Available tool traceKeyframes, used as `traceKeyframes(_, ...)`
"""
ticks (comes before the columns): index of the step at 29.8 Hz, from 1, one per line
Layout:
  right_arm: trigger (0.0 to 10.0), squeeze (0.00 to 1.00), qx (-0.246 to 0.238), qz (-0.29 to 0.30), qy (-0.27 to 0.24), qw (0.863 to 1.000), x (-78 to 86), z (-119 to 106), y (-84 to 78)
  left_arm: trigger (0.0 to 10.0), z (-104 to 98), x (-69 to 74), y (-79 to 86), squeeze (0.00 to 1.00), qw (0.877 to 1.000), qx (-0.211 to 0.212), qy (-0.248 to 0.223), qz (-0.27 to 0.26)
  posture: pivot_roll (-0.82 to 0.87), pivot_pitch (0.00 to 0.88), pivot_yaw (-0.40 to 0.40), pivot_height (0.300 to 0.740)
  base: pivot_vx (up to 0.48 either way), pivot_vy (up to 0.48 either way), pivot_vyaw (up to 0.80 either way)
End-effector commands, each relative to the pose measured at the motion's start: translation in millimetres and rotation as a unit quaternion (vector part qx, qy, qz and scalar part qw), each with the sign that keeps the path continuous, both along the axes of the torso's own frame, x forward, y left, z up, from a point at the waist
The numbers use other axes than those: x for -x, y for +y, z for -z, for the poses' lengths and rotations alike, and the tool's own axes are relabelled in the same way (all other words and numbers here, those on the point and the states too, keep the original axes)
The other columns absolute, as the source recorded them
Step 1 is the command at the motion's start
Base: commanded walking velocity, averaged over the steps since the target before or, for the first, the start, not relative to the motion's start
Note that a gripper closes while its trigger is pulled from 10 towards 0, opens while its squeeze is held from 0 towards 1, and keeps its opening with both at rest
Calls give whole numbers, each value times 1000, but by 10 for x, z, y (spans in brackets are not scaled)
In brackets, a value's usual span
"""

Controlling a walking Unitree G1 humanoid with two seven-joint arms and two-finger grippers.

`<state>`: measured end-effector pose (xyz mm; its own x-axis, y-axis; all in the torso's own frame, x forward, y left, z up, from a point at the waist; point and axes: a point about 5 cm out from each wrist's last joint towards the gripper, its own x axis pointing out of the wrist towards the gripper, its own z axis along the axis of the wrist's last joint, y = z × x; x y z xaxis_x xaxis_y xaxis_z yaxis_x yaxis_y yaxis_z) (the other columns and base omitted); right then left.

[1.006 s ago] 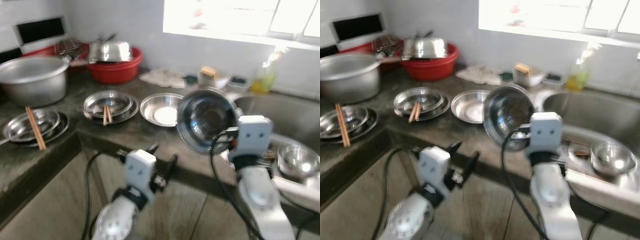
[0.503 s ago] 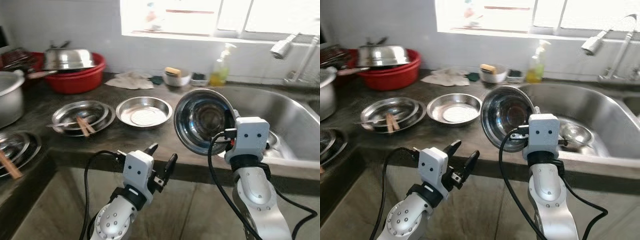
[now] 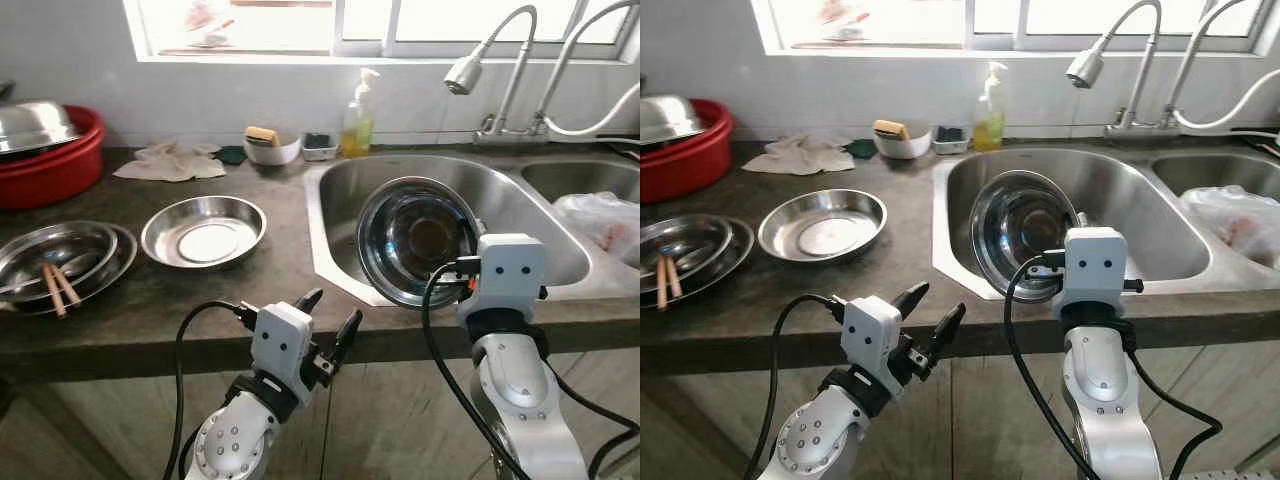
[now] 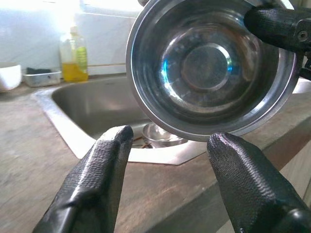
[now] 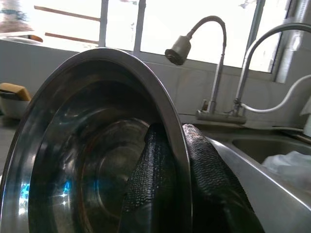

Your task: Kitchen organization

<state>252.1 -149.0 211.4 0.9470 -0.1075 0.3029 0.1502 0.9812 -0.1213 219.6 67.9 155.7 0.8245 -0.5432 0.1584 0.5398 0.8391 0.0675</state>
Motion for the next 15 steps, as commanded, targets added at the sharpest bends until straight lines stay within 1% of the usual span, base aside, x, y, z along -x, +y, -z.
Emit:
traceKeyframes(1, 10000, 0, 4, -3, -18, 1000, -45, -89, 30, 10000, 2, -23, 19, 0, 1000, -17, -9, -9, 24, 0, -39, 740, 0, -412, 0)
traceKeyframes(6, 10000, 0, 3, -2, -20, 1000, -87, -121, 0, 10000, 2, -26, 20, 0, 1000, -22, -11, -11, 23, 0, -36, 740, 258, -400, 0)
traceKeyframes(8, 10000, 0, 4, -2, -19, 1000, -95, -122, -9, 10000, 0, -38, 36, 0, 1000, -18, -7, -21, 23, 0, -36, 740, 292, -379, 0)
traceKeyframes(9, 10000, 0, 4, -2, -19, 1000, -98, -122, -11, 10000, 0, -47, 41, 0, 1000, -14, -3, -25, 24, 0, -40, 740, 315, 0, 0)
traceKeyframes(13, 10000, 0, 3, -7, -14, 1000, -94, -95, 13, 10000, -9, -63, 57, 0, 999, -14, -6, -31, 27, 0, -40, 740, 0, 0, 0)
traceKeyframes(15, 10000, 0, 1, -12, -12, 1000, -90, -85, 36, 10000, -1, -77, 84, 0, 999, -19, -6, -43, 25, 0, -39, 740, 0, 0, 0)
